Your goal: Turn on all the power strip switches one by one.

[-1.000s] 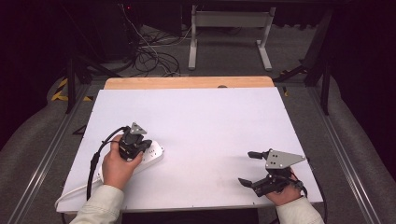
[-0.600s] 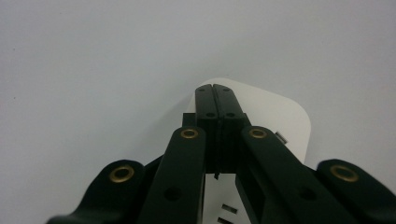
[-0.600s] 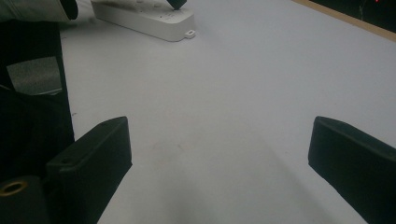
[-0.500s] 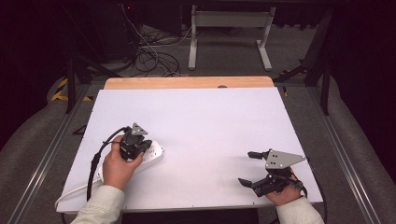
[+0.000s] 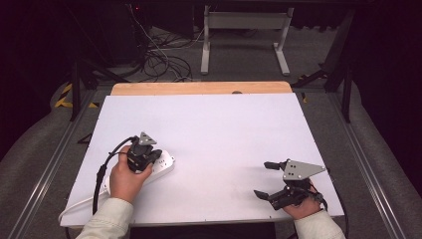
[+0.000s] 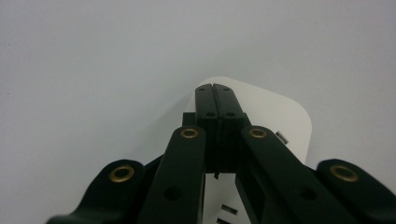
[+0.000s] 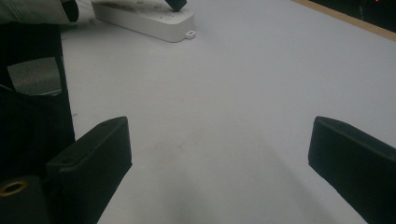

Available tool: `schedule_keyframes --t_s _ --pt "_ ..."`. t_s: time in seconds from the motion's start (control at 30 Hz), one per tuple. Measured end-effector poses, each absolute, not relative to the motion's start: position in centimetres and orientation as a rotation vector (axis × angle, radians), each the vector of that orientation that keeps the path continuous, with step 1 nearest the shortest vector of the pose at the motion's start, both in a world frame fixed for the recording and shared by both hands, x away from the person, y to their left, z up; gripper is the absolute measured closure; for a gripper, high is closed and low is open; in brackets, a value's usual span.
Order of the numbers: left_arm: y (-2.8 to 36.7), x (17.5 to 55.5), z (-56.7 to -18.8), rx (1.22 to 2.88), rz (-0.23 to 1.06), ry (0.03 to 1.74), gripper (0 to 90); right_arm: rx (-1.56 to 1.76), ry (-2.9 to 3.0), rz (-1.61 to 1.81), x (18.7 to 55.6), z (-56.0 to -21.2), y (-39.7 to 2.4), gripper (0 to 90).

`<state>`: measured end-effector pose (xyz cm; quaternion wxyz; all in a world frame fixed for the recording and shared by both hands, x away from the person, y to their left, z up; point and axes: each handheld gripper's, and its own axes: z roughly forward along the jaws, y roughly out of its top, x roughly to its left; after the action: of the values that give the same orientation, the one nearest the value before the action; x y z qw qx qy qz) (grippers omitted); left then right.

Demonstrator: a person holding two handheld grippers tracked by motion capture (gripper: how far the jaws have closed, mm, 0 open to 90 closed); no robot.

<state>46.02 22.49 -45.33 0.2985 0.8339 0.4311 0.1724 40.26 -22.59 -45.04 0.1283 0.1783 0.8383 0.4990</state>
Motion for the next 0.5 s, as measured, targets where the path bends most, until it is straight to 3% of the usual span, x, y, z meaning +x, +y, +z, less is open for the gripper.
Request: schedule_keyframes --t_s 0.5 --pt "22.59 46.14 -45.40 2.208 0.438 1.154 90.0 0.521 2.438 1.448 40.25 -45.06 -22.54 6.3"
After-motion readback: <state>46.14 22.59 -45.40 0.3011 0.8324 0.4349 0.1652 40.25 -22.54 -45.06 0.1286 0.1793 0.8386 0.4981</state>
